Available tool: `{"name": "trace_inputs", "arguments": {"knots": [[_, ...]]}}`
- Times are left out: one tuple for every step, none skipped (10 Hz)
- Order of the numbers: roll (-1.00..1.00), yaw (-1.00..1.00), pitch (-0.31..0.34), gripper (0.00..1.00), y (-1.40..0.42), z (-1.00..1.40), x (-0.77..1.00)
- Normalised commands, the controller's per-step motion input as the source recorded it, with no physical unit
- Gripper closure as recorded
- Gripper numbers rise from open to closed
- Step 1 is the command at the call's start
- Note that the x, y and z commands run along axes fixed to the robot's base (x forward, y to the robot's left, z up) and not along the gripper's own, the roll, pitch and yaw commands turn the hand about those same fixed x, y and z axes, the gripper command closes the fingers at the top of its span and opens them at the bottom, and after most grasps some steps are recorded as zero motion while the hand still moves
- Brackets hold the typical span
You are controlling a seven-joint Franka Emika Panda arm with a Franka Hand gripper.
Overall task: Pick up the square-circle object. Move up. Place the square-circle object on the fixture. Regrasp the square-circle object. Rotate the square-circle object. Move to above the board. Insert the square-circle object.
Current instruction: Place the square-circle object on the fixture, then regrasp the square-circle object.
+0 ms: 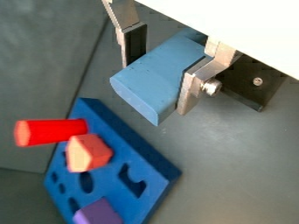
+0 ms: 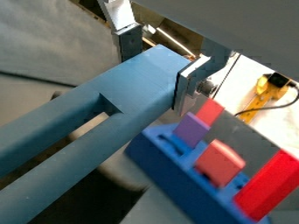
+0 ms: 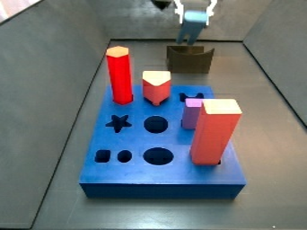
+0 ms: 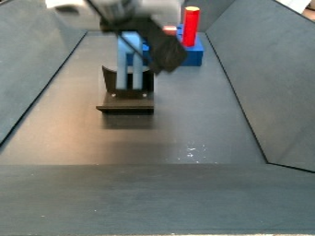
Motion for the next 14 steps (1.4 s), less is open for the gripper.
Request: {"name": "trace_inputs", "arguments": {"knots": [[-0.11, 0.04, -0.185, 1.0, 0.07, -0.84, 0.08], [-0.1, 0.06, -0.164, 1.0, 0.05, -0.71, 0.07], [-0.1, 0.09, -0.121, 1.0, 0.03, -0.46, 0.06], [-0.09, 0.1, -0.096, 1.0, 0.02, -0.27, 0.06], [0.0, 0.0, 0.0, 0.0, 0.0, 0.0, 0.0], [0.06, -0.02, 0.002, 0.0, 0.0, 1.0, 0.0], [0.06, -0.02, 0.0, 0.0, 0.0, 1.0, 0.0], [0.06, 0.0, 0.008, 0.0, 0.01, 1.0, -0.02], [0.06, 0.0, 0.01, 0.0, 0.01, 1.0, -0.02], [0.05, 0.01, 0.022, 0.0, 0.01, 1.0, -0.03], [0.04, 0.01, 0.031, 0.0, 0.01, 0.9, -0.03], [0.03, 0.01, 0.04, 0.0, 0.01, 0.7, -0.03], [0.03, 0.0, 0.046, 0.0, 0.01, 0.51, -0.03], [0.03, 0.0, 0.052, 0.0, 0.01, 0.24, -0.03]]}}
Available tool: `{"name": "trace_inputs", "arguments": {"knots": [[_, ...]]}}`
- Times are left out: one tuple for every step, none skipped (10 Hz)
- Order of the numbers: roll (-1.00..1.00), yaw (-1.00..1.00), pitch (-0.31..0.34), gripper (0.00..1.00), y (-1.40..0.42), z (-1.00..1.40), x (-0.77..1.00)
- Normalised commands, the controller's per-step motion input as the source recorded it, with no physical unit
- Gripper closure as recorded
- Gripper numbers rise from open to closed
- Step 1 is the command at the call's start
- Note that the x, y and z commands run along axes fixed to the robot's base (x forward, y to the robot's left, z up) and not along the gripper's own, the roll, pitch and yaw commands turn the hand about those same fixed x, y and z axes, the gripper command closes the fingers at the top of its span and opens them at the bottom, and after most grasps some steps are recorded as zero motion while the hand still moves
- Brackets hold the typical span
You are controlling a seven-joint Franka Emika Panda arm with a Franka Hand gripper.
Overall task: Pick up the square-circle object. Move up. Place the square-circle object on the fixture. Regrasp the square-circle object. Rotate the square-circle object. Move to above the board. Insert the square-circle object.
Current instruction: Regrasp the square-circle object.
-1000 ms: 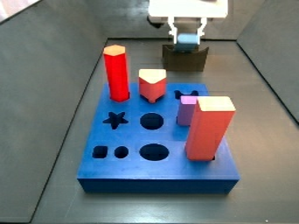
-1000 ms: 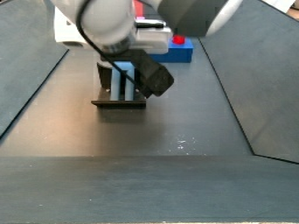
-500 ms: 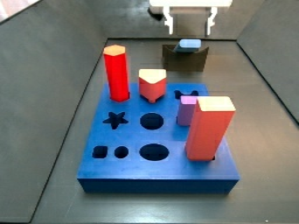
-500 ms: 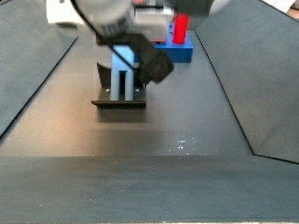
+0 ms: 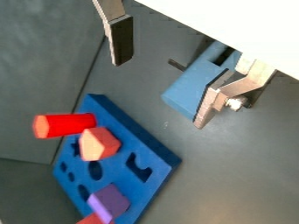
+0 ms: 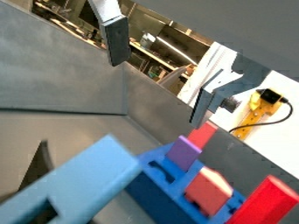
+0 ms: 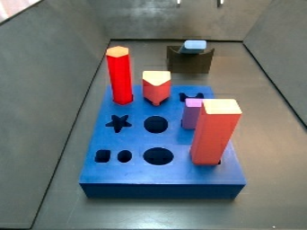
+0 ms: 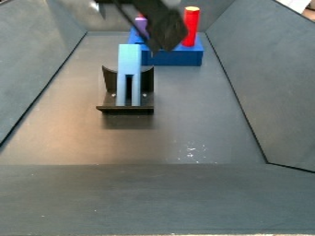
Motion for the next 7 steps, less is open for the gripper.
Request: {"name": "trace_inputs", "arguments": {"knots": [[0.01, -0.01, -0.002, 0.0, 0.0, 0.0, -1.0], [-0.01, -0.03, -0.028, 0.0, 0.0, -0.04, -1.0], [-0.01, -0.04, -0.061, 0.0, 0.0, 0.0, -1.0], [-0.01, -0.03, -0.082, 0.0, 0.0, 0.0, -1.0], [-0.02, -0.02, -0.101, 0.0, 0.0, 0.0, -1.0], [-0.03, 0.0, -0.127, 0.0, 0.0, 0.01, -1.0], [-0.04, 0.01, -0.144, 0.0, 0.0, 0.01, -1.0]]}}
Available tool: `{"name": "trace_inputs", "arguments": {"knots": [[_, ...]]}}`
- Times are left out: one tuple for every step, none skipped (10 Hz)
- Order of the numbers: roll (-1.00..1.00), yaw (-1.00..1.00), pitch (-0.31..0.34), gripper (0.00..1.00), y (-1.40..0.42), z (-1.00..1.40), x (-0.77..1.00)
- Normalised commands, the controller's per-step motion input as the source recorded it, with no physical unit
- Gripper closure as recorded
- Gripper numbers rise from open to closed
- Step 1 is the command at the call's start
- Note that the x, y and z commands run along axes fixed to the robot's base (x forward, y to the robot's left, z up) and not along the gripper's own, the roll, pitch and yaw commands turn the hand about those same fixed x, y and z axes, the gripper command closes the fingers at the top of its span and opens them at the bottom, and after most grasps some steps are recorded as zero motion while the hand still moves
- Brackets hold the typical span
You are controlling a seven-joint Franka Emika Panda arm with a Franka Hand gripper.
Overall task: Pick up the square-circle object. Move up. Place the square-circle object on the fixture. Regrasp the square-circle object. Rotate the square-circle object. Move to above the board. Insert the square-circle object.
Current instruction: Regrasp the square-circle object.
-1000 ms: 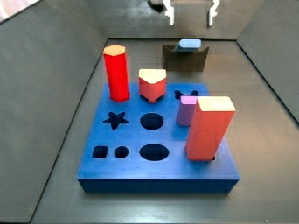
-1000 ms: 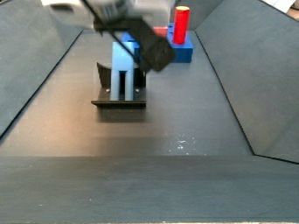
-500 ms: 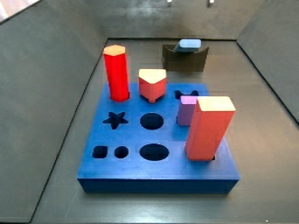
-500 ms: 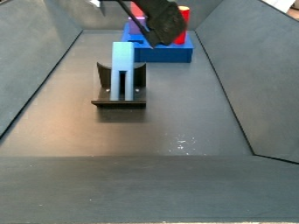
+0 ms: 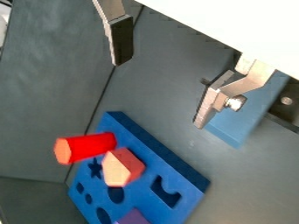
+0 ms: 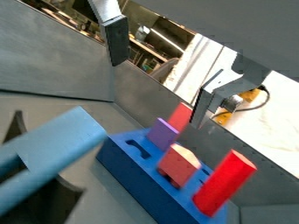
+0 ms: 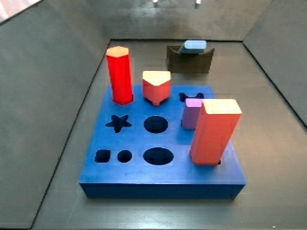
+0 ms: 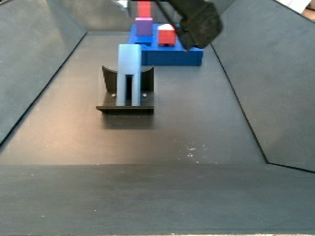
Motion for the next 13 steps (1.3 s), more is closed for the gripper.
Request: {"name": "trace_inputs", "arguments": {"knots": [[-0.04, 0.03, -0.154, 0.0, 0.0, 0.01, -0.98], [-0.04, 0.05, -0.169, 0.0, 0.0, 0.01, -0.8], [-0.04, 0.06, -0.179, 0.0, 0.0, 0.01, -0.67], [1.0, -0.91, -0.037, 0.0, -0.37, -1.0, -0.37], [1.0, -0.91, -0.04, 0.0, -0.38, -1.0, -0.26], [1.0, -0.9, -0.067, 0.0, -0.35, -1.0, -0.09], [1.0, -0.91, -0.077, 0.0, -0.26, -0.85, -0.05], [1.0, -0.92, -0.102, 0.0, -0.12, -0.59, -0.01], [1.0, -0.92, -0.119, 0.0, -0.08, -0.41, 0.01], [1.0, -0.92, -0.136, 0.0, -0.06, -0.23, 0.02], [1.0, -0.92, -0.155, 0.0, -0.02, -0.05, 0.0], [1.0, -0.92, -0.17, 0.0, -0.02, -0.03, -0.01], [1.0, -0.92, -0.186, 0.0, -0.03, -0.03, -0.02]]}}
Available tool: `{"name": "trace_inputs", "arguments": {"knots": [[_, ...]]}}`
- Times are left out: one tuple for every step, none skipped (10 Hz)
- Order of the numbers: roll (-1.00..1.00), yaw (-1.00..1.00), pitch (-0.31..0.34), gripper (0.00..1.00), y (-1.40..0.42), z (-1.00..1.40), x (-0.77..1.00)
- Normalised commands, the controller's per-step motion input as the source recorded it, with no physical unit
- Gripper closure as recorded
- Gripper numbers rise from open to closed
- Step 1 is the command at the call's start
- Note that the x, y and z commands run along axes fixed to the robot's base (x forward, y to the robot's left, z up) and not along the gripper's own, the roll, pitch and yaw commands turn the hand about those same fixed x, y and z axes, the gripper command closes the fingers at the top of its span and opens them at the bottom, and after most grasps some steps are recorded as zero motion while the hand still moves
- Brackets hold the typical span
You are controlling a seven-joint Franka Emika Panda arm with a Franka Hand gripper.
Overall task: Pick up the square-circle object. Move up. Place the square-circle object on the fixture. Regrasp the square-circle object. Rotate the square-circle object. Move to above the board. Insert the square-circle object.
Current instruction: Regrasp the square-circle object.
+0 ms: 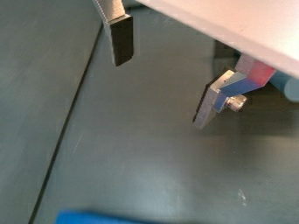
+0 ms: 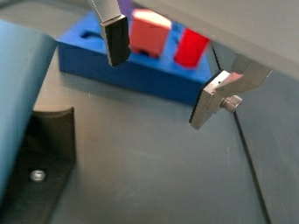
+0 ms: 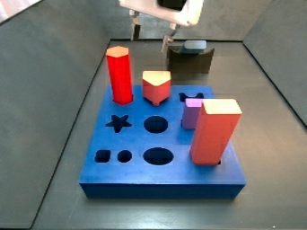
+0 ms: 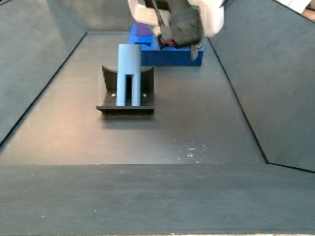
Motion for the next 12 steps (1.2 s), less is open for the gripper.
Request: {"name": "trace_inputs", "arguments": {"knots": [[1.0, -0.92, -0.197, 0.0, -0.02, -0.02, -0.03], [1.0, -0.92, -0.207, 0.0, -0.02, -0.01, -0.03], [1.0, -0.92, -0.209, 0.0, -0.02, -0.01, -0.03], [1.0, -0.92, -0.21, 0.0, -0.02, -0.01, -0.03], [1.0, -0.92, -0.206, 0.0, -0.02, -0.01, -0.03], [1.0, -0.92, -0.195, 0.0, -0.01, -0.01, -0.03], [1.0, -0.92, -0.163, 0.0, -0.01, -0.01, -0.03], [1.0, -0.93, -0.139, 0.0, -0.01, -0.01, -0.03], [1.0, -0.92, -0.065, 0.0, -0.01, -0.01, -0.02], [1.0, -0.91, -0.005, 0.0, -0.02, -0.07, -0.05], [1.0, -0.87, 0.055, 0.0, -0.01, -0.15, -0.06], [1.0, -0.79, 0.16, 0.0, -0.02, -0.13, 0.01]]}}
